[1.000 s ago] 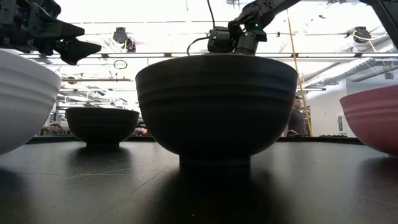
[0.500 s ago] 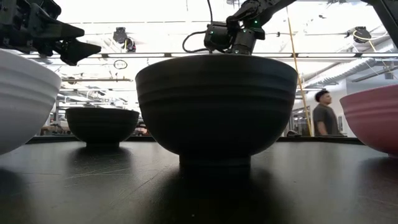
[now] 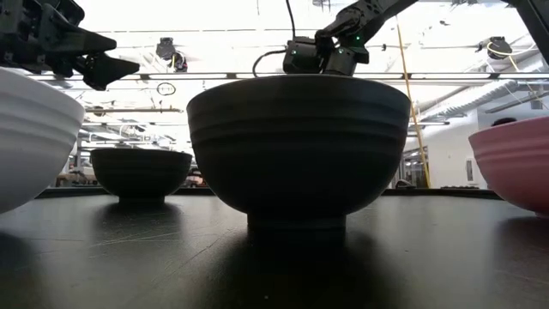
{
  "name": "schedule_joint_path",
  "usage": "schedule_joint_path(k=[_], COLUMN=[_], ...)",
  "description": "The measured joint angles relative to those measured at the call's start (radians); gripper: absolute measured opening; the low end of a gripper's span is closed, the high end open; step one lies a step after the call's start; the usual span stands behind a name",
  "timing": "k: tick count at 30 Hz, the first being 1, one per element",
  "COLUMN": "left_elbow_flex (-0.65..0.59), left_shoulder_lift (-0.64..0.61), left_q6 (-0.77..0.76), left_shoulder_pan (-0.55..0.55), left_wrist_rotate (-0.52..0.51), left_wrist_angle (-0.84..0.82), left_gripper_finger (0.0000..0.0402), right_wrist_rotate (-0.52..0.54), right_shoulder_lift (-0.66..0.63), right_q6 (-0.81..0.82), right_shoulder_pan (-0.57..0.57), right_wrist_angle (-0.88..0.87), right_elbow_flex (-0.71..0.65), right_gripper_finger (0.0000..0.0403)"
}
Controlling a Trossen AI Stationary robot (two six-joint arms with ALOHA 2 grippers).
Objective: Nest bowls inside each other
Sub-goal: Stack the purple bowl on top of the right black bowl, then stack the top left black bowl on top of the black bowl
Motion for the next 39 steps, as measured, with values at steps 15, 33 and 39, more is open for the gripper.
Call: schedule_joint_path(k=[15, 33, 39], left_elbow_flex=[0.000, 0.000, 0.000], left_shoulder_lift=[0.000, 0.000, 0.000], left_q6=[-0.003, 0.000, 0.000], left_shoulder_pan=[0.000, 0.000, 0.000], left_wrist_rotate=[0.000, 0.005, 0.004], left_wrist_angle=[0.003, 0.009, 0.022], left_gripper_finger=[0.0349, 0.0349, 0.0349], right_wrist_rotate=[-0.002, -0.005, -0.066], right_shoulder_lift=[0.003, -0.164, -0.347], right_q6=[0.006, -0.017, -0.121], right_shoulder_pan=[0.014, 0.002, 0.014], right_wrist_angle=[0.017, 0.098, 0.245], right_elbow_flex=[-0.003, -0.003, -0.076], right_gripper_finger=[0.0070, 0.0191, 0.0189])
